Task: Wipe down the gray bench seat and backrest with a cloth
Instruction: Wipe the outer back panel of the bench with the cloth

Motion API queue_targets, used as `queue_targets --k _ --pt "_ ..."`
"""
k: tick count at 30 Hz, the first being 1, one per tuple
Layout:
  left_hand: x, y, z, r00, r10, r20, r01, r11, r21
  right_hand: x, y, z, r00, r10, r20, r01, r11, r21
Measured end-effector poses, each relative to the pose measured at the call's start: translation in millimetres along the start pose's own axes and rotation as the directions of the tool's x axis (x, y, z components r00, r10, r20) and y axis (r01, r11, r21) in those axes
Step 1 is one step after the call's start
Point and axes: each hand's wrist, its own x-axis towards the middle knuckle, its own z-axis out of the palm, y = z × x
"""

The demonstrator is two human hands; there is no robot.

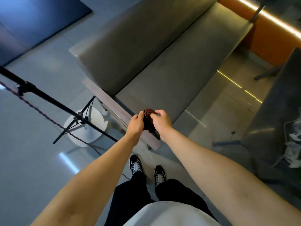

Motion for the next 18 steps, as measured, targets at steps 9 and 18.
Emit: queue_targets --k 9,18 --pt "-1 -20 37 0.995 -0.03 -0.096 0.028 0.999 -0.018 29 19 -25 0.995 -0.033 0.097 0.045 0.99 -0.132" --pt "17 -43 153 0.976 -0.158 -0.15 0.121 0.966 -0.227 99 58 -109 0.972 0.014 0.234 0.013 0.994 -0.112"
